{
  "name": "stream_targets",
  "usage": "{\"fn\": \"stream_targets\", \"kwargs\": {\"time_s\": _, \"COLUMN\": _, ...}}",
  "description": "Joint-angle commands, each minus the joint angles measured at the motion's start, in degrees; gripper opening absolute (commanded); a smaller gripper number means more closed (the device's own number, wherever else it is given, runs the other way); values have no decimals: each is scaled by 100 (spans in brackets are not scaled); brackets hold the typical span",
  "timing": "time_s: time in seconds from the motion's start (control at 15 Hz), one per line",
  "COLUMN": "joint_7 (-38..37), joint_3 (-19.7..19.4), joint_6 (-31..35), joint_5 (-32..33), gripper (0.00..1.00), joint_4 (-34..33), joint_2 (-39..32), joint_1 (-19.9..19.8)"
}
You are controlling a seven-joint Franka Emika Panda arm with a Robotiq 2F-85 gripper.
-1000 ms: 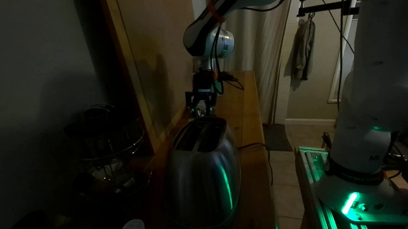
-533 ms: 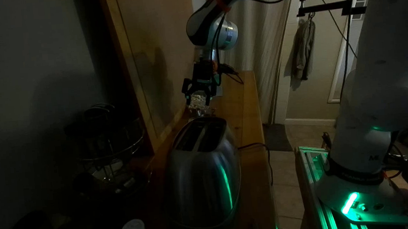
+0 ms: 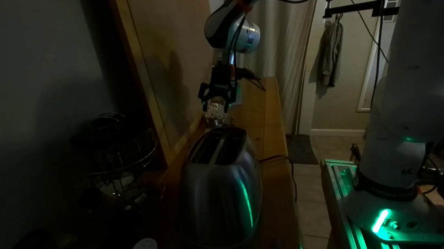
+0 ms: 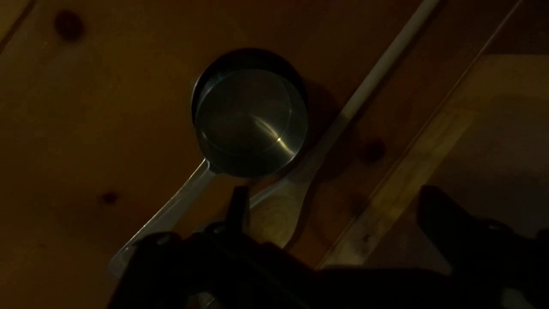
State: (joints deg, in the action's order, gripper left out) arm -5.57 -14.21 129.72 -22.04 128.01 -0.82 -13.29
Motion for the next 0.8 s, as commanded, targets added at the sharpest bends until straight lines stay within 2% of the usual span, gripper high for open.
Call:
{"fn": "stream_targets", "kwargs": {"time_s": 0.0, "joint_7": -387, "joint_3": -87, "joint_6": -92, "joint_5": -501, "gripper": 100, "joint_4": -465, "joint_2": -362, "joint_1": -135}}
{"fn": "stream_targets", "kwargs": {"time_s": 0.2, "joint_7": -818, "joint_3": -129, "joint_6": -69, "joint_5": -1031, "gripper": 100, "joint_4": -844, "joint_2": -670, "joint_1": -225}}
{"fn": "stream_targets", "kwargs": {"time_s": 0.33, "joint_7": -1281, "joint_3": -127, "joint_6": 46, "joint_5": -1122, "gripper": 100, "joint_4": -1048, "joint_2": -891, "joint_1": -244}}
{"fn": "stream_targets", "kwargs": {"time_s": 0.73, "joint_7": -2569, "joint_3": -180, "joint_6": 404, "joint_5": -644, "gripper": 100, "joint_4": -1398, "joint_2": -1354, "joint_1": -166}}
